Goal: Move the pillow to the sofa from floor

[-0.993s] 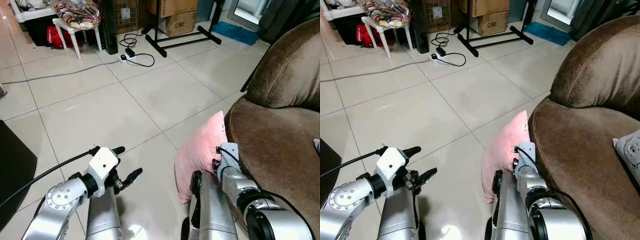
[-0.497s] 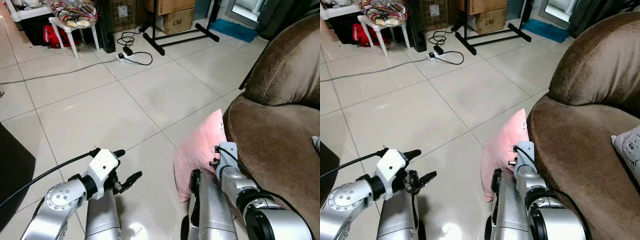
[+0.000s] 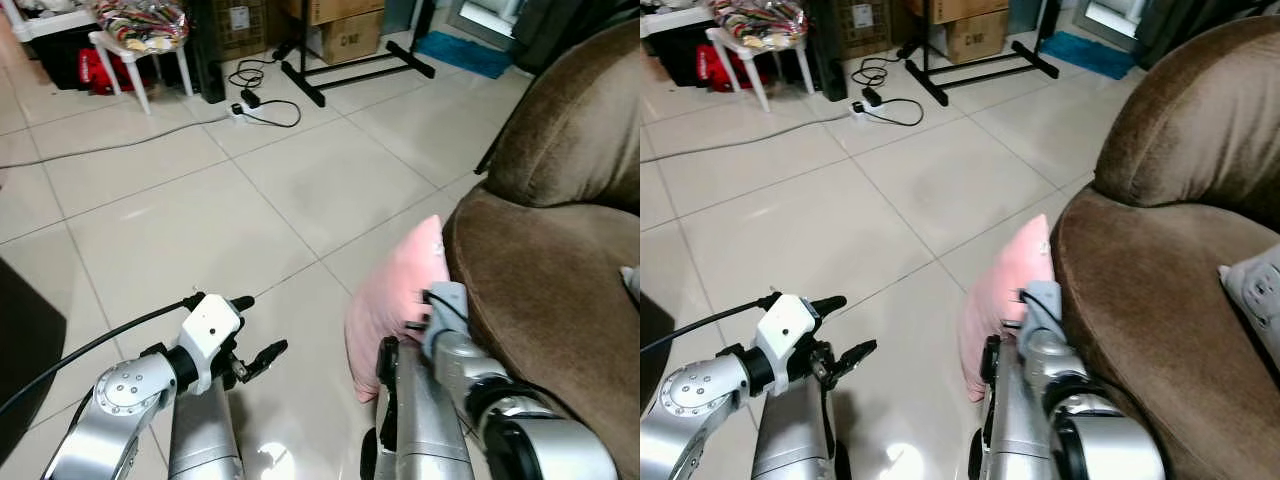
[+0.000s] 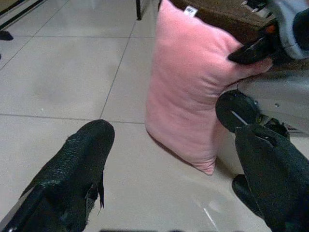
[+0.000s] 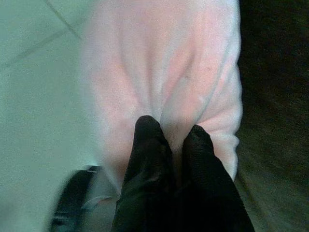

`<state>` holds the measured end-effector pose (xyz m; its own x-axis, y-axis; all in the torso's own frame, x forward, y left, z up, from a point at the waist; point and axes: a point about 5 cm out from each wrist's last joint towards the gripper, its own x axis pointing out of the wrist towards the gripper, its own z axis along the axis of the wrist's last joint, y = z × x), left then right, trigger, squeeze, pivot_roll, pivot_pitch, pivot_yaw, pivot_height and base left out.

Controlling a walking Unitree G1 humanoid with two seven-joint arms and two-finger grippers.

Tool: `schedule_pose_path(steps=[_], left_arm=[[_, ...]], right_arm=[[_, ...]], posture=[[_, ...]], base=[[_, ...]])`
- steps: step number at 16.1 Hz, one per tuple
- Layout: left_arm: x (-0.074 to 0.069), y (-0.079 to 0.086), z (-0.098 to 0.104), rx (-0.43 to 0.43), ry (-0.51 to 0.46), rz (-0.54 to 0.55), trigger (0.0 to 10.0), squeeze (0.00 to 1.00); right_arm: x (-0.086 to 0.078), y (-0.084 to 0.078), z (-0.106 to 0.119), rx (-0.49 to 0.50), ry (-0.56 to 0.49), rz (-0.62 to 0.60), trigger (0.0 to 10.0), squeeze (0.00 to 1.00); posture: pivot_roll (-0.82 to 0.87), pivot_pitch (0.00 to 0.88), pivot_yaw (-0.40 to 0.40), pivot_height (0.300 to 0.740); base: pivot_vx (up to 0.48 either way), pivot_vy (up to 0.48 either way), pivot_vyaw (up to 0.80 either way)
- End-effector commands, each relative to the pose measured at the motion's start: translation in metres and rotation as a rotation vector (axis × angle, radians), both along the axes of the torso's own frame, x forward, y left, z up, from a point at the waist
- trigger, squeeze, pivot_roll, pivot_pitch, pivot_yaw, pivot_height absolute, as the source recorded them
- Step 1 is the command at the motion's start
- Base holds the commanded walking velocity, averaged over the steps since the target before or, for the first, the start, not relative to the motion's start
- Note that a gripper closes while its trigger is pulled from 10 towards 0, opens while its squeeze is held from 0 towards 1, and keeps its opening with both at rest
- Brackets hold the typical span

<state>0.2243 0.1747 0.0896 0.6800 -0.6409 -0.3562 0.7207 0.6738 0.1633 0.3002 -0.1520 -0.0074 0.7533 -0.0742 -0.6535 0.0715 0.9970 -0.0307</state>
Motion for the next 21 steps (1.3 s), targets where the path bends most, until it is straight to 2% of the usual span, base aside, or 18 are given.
schedule_pose_path(steps=[1, 2, 3, 5, 6, 8, 9, 12, 13, 14, 15, 16, 17, 18, 21], left_arm=[[-0.001, -0.002, -0.003, 0.0, 0.015, -0.009, 10.0, 0.0], [-0.001, -0.001, -0.004, 0.004, 0.01, 0.005, 10.0, 0.0], [-0.001, 0.002, -0.003, 0.002, -0.006, 0.032, 10.0, 0.0], [0.0, 0.003, 0.0, -0.006, -0.024, 0.05, 10.0, 0.0], [0.001, 0.003, 0.004, -0.013, -0.049, 0.077, 10.0, 0.0], [0.001, 0.002, 0.011, -0.025, -0.097, 0.109, 10.0, 0.0], [0.002, 0.003, 0.014, -0.015, -0.136, 0.147, 10.0, 0.0], [0.001, 0.005, 0.019, -0.012, -0.192, 0.244, 10.0, 0.0], [0.002, 0.005, 0.02, -0.013, -0.21, 0.279, 10.0, 0.0], [0.004, 0.006, 0.021, -0.016, -0.223, 0.306, 10.0, 0.0], [0.005, 0.006, 0.022, -0.029, -0.239, 0.337, 10.0, 0.0], [0.007, 0.001, 0.024, -0.051, -0.274, 0.375, 10.0, 0.0], [0.01, -0.004, 0.026, -0.061, -0.304, 0.373, 10.0, 0.0], [0.013, -0.007, 0.028, -0.038, -0.327, 0.367, 10.0, 0.0], [0.014, -0.01, 0.026, -0.065, -0.315, 0.384, 10.0, 0.0]], right_arm=[[-0.001, 0.007, -0.001, 0.04, 0.001, 0.028, 0.0, 0.0], [0.005, 0.018, 0.005, 0.088, -0.045, 0.067, 0.0, 0.0], [0.015, 0.035, 0.018, 0.153, -0.127, 0.148, 0.0, 0.0], [0.02, 0.043, 0.026, 0.193, -0.176, 0.189, 0.0, 0.0], [0.028, 0.049, 0.04, 0.256, -0.269, 0.227, 0.0, 0.0], [0.034, 0.044, 0.056, 0.325, -0.383, 0.22, 0.0, 0.0], [0.032, 0.038, 0.064, 0.34, -0.45, 0.205, 0.0, 0.0], [0.009, 0.02, 0.094, 0.34, -0.637, 0.142, 0.0, 0.0], [0.002, 0.018, 0.097, 0.315, -0.632, 0.144, 4.0, 0.0], [-0.002, 0.018, 0.098, 0.313, -0.632, 0.16, 10.0, 0.0], [-0.009, 0.019, 0.102, 0.326, -0.643, 0.173, 10.0, 0.0], [-0.025, 0.019, 0.106, 0.34, -0.641, 0.153, 10.0, 0.0], [-0.031, 0.015, 0.105, 0.341, -0.625, 0.117, 10.0, 0.0], [-0.034, 0.011, 0.106, 0.339, -0.617, 0.089, 10.0, 0.0], [-0.033, 0.011, 0.108, 0.328, -0.59, 0.107, 10.0, 0.0]], posture=[[0.11, 0.081, -0.068, 0.46], [0.11, 0.075, -0.069, 0.46], [0.11, 0.051, -0.071, 0.46], [0.1, 0.035, -0.074, 0.46], [0.1, 0.007, -0.09, 0.46], [0.1, 0.0, -0.098, 0.46], [0.1, 0.0, -0.098, 0.46], [0.07, 0.0, -0.097, 0.46], [0.06, 0.0, -0.095, 0.46], [0.04, 0.0, -0.091, 0.46], [0.04, 0.0, -0.091, 0.46], [0.02, 0.0, -0.088, 0.465], [0.03, 0.0, -0.091, 0.475], [0.03, 0.0, -0.091, 0.485], [0.03, 0.0, -0.088, 0.51]], base=[[0.0, 0.0, 0.0], [0.0, 0.0, 0.0], [0.0, 0.0, 0.0], [0.0, 0.0, 0.0], [0.0, 0.0, 0.0], [0.0, 0.0, 0.0], [0.0, 0.0, 0.0], [0.0, 0.0, 0.0], [0.0, 0.0, 0.0], [0.0, 0.0, 0.0], [0.0, 0.0, 0.0], [0.0, 0.0, 0.0], [0.0, 0.0, 0.0], [0.0, 0.0, 0.0], [0.0, 0.0, 0.0]])
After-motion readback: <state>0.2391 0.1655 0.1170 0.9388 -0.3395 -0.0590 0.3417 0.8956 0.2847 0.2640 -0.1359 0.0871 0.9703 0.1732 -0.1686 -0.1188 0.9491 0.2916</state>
